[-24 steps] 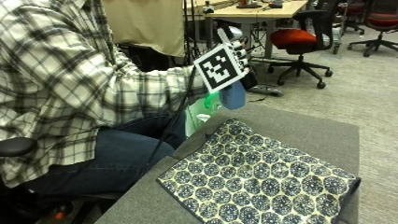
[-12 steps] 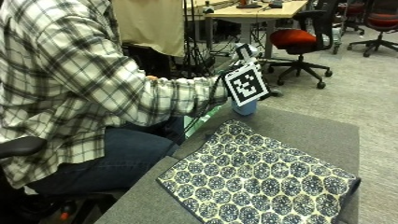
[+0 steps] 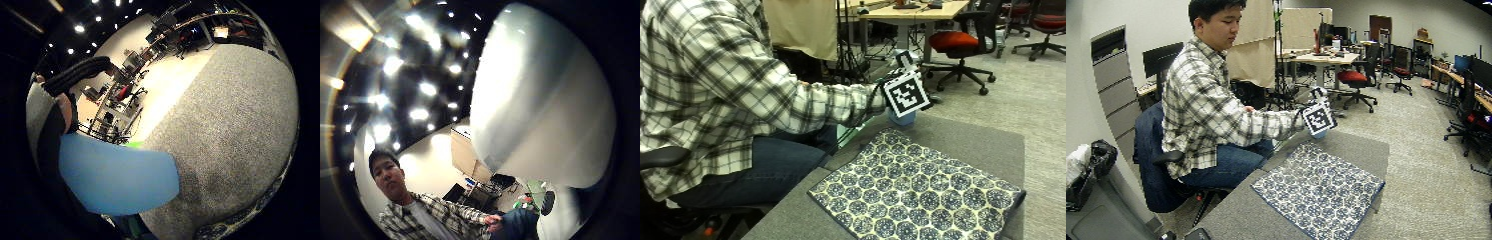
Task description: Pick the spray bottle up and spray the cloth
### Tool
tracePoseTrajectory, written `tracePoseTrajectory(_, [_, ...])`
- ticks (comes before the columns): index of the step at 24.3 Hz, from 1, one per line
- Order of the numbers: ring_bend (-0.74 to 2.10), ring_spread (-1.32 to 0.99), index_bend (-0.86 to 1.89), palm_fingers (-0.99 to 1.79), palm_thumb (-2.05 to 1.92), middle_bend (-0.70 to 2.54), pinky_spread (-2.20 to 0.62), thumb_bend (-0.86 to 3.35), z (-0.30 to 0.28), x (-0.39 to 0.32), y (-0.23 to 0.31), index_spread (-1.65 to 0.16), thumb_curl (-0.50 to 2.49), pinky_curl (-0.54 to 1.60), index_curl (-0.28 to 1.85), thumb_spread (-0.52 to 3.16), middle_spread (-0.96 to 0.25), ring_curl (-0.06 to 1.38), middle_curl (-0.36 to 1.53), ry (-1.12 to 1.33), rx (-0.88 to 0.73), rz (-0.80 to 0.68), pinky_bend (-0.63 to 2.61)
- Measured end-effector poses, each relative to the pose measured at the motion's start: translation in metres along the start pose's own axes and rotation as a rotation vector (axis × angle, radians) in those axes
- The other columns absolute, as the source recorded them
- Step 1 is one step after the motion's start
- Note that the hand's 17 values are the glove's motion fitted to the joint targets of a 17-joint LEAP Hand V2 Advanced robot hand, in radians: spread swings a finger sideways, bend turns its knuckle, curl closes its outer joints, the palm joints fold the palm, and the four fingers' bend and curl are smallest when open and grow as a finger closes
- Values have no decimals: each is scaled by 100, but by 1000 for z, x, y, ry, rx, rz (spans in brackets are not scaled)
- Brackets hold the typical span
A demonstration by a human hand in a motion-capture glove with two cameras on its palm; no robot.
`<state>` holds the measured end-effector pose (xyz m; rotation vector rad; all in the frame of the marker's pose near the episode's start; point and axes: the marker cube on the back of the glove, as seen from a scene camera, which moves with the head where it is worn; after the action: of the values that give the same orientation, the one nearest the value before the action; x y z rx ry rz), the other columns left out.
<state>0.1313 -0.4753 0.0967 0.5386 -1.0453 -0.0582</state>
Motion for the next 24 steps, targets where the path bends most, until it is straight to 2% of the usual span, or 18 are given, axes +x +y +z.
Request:
tracePoseTrajectory(4, [58, -18, 14, 121, 111, 55, -16, -3, -2, -1, 5, -26, 82, 44, 67, 21, -10, 51, 56, 0, -53, 27, 47])
tracePoseTrajectory(7, [55, -16, 3, 88, 110, 46, -9, -3, -7, 0, 11, -26, 80, 45, 61, 32, -9, 50, 53, 33, -99, 57, 51])
tracePoseTrajectory(9, [55, -14, -3, 49, 103, 37, -1, -5, -9, 0, 12, -29, 79, 47, 57, 46, -10, 52, 51, 69, -110, 68, 49])
tracePoseTrajectory(12, [48, -9, 6, 8, 94, 31, 5, -7, -12, 0, 15, -33, 75, 49, 56, 57, -11, 52, 49, 135, -122, 83, 48])
tracePoseTrajectory(14, [39, -6, 11, -5, 88, 27, 8, -8, -15, -1, 22, -36, 73, 46, 53, 64, -11, 48, 46, 209, -157, 95, 46])
tracePoseTrajectory(21, [29, 1, 12, -9, 71, 18, 14, -7, -36, -10, 43, -40, 66, 36, 41, 79, -11, 36, 40, 543, -279, 148, 39])
tracePoseTrajectory(24, [27, 3, 13, -9, 68, 15, 16, -5, -63, -15, 61, -41, 63, 35, 39, 83, -11, 34, 37, 797, -337, 188, 40])
